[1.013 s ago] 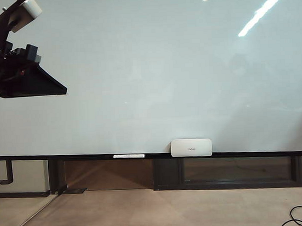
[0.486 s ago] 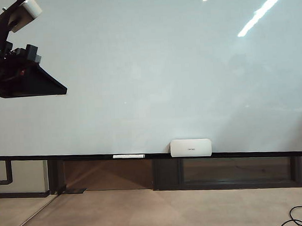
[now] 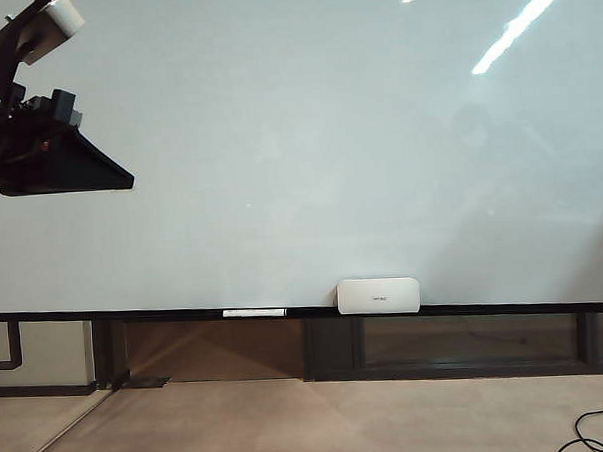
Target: Reach to the right to find the marker pen, pick it up, and write the number 11 on the whiteboard.
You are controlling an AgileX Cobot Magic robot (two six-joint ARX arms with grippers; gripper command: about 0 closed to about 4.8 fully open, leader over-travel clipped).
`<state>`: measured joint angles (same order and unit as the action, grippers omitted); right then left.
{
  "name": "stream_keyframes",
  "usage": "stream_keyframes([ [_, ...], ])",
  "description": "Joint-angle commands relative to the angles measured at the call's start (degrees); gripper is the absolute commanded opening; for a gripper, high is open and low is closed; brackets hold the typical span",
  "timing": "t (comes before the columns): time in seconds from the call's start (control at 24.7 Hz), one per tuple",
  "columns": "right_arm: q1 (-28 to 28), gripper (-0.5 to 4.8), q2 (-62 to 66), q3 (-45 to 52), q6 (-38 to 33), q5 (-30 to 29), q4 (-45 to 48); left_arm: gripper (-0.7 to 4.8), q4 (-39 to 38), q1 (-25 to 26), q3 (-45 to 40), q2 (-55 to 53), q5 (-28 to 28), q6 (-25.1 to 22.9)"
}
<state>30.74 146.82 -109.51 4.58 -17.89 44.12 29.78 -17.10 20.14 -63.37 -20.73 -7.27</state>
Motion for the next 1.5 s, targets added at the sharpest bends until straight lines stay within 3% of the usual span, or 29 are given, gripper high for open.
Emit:
stream_keyframes([
  [0.04,0.7,-0.05,-4.3,0.6,-0.2,1.9,-2.1,-0.06,0.7,0.0,0.3,0.1,0.2,-0.7],
  [0.24,1.9,-0.05,-9.9,4.2,-0.3,2.8,-4.0,-0.05,0.7,0.0,1.2,0.1,-1.4,0.5],
  [0.49,4.0,-0.05,-26.6,20.5,-2.0,4.4,-6.5,-0.05,0.7,0.0,2.0,2.8,-3.8,4.9],
  [0.65,3.6,-0.05,-39.5,34.2,-5.9,4.5,-8.5,-0.05,-2.4,0.0,2.1,11.7,3.8,9.9],
  [0.73,1.8,-0.05,-47.3,41.1,-6.1,5.0,-10.0,-0.05,-8.8,0.0,2.9,19.2,10.0,9.4],
  [0.89,-3.0,-0.05,-61.9,50.5,-7.6,4.7,-14.8,-0.05,-29.0,0.0,10.2,32.4,19.5,5.5],
  [1.05,-14.1,-0.05,-71.3,54.4,-11.0,5.9,-22.0,-0.05,-39.0,0.0,17.0,36.7,19.0,6.5],
  [1.17,-25.6,-0.05,-75.5,54.3,-12.5,8.2,-22.9,-0.05,-46.7,0.0,23.1,37.0,9.5,7.5],
  [1.34,-39.8,-0.05,-74.4,49.7,-14.9,12.9,-24.6,-0.05,-52.5,0.0,30.6,37.1,13.7,6.4],
  [1.5,-48.7,-0.05,-68.1,41.0,-15.1,13.7,-25.5,-0.05,-56.3,0.0,36.1,37.2,15.2,5.8],
])
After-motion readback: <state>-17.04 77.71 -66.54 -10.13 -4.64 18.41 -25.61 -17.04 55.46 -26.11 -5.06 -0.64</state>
